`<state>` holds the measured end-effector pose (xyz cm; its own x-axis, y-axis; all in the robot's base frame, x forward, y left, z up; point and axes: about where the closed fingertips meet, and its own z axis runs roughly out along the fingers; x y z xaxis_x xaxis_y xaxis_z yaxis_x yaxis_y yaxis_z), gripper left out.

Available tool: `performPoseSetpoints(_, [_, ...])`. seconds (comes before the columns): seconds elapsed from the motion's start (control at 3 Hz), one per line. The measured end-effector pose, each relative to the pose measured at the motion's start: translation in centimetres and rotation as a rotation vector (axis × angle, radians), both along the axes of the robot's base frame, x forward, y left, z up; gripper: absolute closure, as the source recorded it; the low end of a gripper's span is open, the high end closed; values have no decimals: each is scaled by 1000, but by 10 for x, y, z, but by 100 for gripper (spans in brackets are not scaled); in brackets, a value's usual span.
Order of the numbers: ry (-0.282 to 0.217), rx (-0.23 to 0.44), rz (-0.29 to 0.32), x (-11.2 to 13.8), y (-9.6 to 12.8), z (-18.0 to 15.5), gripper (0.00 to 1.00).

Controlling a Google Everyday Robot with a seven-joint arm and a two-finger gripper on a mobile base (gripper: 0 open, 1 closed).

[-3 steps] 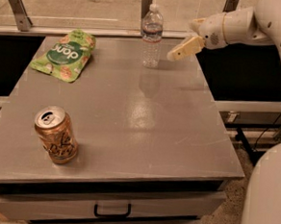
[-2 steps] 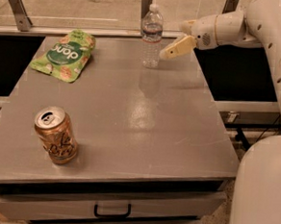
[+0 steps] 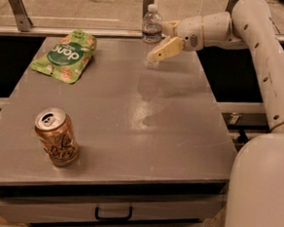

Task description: Knock water bottle over

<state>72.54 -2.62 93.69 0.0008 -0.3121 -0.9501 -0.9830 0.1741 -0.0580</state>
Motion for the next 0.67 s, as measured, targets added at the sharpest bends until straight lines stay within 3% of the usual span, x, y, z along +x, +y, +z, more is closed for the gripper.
performPoseSetpoints(0.67, [-15, 48, 193, -52, 44, 9, 0])
